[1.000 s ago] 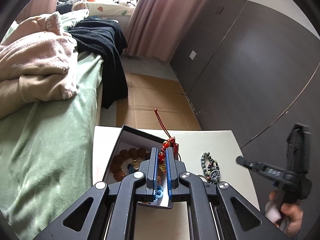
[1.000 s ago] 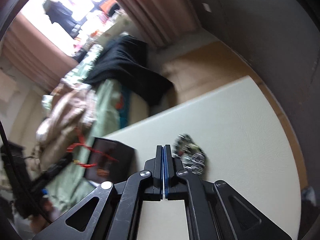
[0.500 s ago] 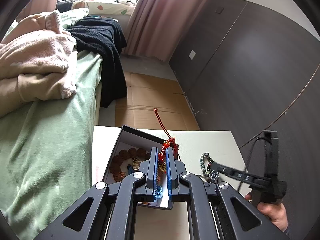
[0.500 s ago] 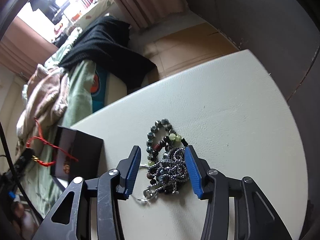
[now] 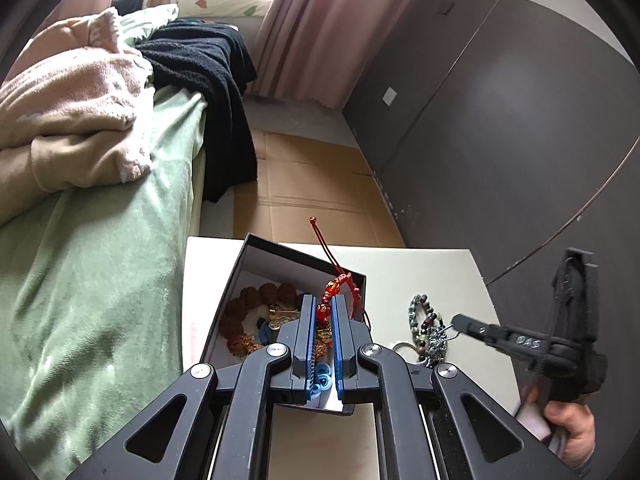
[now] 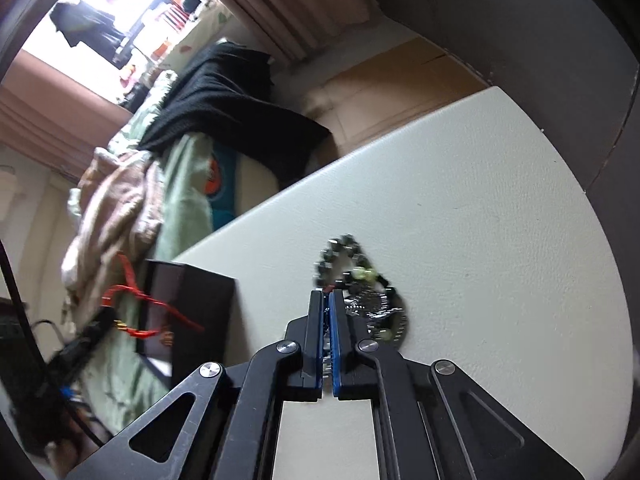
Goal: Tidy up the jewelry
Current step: 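Drop the red string into the box with the left gripper while the right gripper lifts dark bracelets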
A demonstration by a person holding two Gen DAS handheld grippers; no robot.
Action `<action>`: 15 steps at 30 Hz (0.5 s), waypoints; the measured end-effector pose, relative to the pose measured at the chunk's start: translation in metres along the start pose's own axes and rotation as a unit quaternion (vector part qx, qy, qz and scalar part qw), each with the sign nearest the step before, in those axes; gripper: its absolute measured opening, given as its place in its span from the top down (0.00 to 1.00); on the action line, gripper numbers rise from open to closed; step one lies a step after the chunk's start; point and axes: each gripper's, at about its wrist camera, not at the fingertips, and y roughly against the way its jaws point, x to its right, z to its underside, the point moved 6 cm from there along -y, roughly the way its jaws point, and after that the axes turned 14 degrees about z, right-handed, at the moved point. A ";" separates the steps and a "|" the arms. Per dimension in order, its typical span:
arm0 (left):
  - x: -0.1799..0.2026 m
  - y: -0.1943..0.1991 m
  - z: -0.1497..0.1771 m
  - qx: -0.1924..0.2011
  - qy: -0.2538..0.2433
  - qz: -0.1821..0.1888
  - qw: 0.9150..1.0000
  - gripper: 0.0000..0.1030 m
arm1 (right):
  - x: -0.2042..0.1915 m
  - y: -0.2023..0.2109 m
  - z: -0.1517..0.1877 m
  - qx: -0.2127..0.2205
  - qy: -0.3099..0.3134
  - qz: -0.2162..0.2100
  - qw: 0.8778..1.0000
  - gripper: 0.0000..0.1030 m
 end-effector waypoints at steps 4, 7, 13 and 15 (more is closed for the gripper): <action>-0.007 -0.008 0.003 -0.019 0.015 0.004 1.000 0.93 | -0.010 0.018 -0.003 0.024 -0.001 -0.029 0.999 0.96; -0.015 -0.009 0.003 -0.026 0.040 0.006 0.999 0.91 | -0.018 0.036 -0.005 0.045 0.003 -0.046 0.998 0.96; -0.012 0.010 -0.005 0.009 0.046 0.019 0.999 0.28 | -0.023 0.069 -0.009 0.081 -0.013 -0.078 0.994 0.96; -0.010 0.013 -0.007 0.015 0.043 0.022 0.999 0.28 | -0.023 0.082 -0.012 0.093 -0.021 -0.093 0.991 0.96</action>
